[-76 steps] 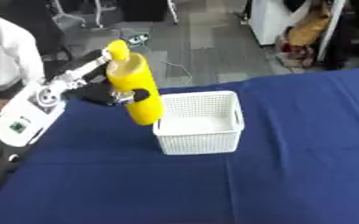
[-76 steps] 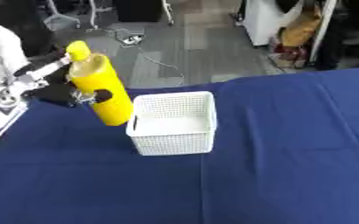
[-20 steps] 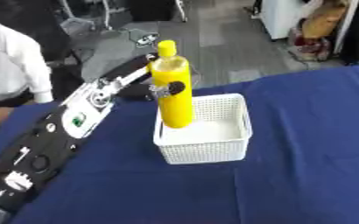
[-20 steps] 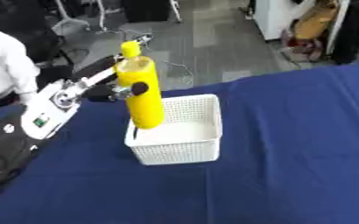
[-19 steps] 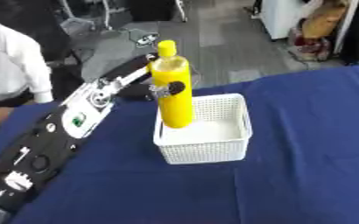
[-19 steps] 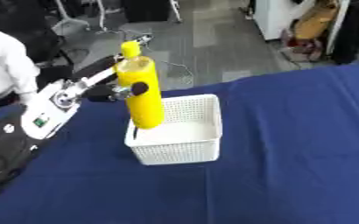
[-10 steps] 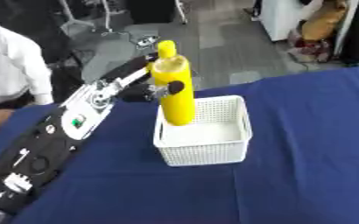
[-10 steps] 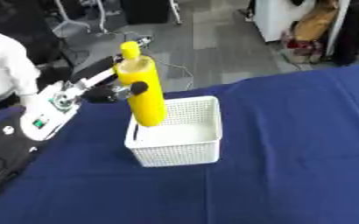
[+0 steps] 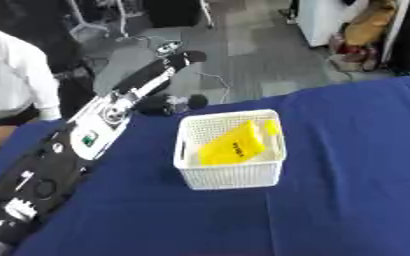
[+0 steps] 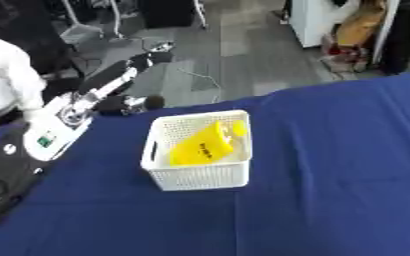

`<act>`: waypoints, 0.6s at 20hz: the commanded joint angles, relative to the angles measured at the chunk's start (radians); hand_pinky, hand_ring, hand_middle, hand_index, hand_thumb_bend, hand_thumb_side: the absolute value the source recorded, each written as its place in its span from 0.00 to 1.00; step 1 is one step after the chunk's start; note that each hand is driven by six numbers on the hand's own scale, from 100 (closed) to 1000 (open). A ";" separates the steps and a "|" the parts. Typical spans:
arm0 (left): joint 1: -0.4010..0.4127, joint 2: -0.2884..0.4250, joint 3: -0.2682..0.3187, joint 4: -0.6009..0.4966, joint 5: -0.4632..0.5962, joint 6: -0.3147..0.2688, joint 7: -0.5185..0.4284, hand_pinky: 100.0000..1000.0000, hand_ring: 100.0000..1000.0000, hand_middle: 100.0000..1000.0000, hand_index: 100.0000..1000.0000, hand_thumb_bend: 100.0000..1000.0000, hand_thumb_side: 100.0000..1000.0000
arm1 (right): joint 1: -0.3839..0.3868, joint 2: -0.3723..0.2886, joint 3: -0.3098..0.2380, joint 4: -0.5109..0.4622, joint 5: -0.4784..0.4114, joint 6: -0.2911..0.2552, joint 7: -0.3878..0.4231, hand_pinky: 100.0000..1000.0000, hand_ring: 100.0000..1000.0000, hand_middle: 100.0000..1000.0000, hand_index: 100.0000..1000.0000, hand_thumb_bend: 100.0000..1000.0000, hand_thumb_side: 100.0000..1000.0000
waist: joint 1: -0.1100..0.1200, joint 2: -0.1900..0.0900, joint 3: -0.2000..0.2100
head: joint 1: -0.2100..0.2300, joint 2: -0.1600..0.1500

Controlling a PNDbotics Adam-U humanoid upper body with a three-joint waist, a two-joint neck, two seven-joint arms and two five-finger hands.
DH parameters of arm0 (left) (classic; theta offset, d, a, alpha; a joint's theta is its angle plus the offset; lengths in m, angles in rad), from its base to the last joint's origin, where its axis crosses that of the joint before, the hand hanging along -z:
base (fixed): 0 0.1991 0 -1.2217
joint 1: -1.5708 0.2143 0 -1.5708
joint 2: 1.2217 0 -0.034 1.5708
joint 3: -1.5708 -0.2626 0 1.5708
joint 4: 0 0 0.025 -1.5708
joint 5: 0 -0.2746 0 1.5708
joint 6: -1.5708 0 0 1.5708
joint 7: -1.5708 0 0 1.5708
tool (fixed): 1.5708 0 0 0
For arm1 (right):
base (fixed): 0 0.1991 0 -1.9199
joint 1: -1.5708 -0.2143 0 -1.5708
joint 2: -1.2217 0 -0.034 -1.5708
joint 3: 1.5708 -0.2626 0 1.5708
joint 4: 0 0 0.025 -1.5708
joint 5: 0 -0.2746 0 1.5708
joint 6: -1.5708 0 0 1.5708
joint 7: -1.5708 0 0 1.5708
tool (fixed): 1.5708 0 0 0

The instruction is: Pick up objects on the table and place them in the box.

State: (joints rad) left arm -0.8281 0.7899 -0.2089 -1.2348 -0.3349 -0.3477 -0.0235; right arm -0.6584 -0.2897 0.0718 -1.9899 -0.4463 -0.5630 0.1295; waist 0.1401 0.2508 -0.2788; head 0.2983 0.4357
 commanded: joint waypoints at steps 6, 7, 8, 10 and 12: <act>-0.008 0.037 0.014 -0.008 -0.002 -0.009 0.020 1.00 1.00 1.00 1.00 0.82 1.00 | -0.021 -0.005 -0.001 -0.010 0.002 0.002 -0.001 0.21 0.31 0.42 0.59 0.00 0.95 | -0.005 -0.015 0.002 | 0.003 -0.013; -0.006 0.037 0.015 -0.009 0.001 -0.010 0.023 1.00 1.00 1.00 1.00 0.81 1.00 | -0.021 -0.005 -0.001 -0.010 0.002 0.002 -0.001 0.22 0.31 0.42 0.59 0.00 0.95 | -0.005 -0.015 0.002 | 0.002 -0.013; -0.004 0.036 0.019 -0.014 0.008 -0.014 0.032 1.00 1.00 1.00 1.00 0.81 1.00 | -0.021 -0.006 -0.001 -0.010 0.002 0.002 -0.001 0.22 0.31 0.42 0.59 0.00 0.95 | -0.005 -0.015 0.003 | 0.002 -0.013; 0.009 0.037 0.027 -0.034 0.035 -0.029 0.069 0.99 1.00 0.99 1.00 0.79 1.00 | -0.020 -0.008 -0.002 -0.010 0.003 0.002 0.000 0.21 0.31 0.42 0.59 0.00 0.95 | -0.005 -0.016 0.006 | 0.000 -0.014; 0.032 0.041 0.032 -0.063 0.071 -0.041 0.107 0.96 1.00 0.98 1.00 0.75 1.00 | -0.019 -0.011 -0.003 -0.010 0.004 0.000 -0.001 0.21 0.31 0.42 0.59 0.00 0.95 | -0.004 -0.017 0.011 | -0.003 -0.014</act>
State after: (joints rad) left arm -0.7869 0.7900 -0.1969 -1.2699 -0.2853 -0.3826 0.0598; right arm -0.6585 -0.2899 0.0714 -1.9899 -0.4458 -0.5622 0.1280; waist 0.1401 0.2509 -0.2701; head 0.2980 0.4356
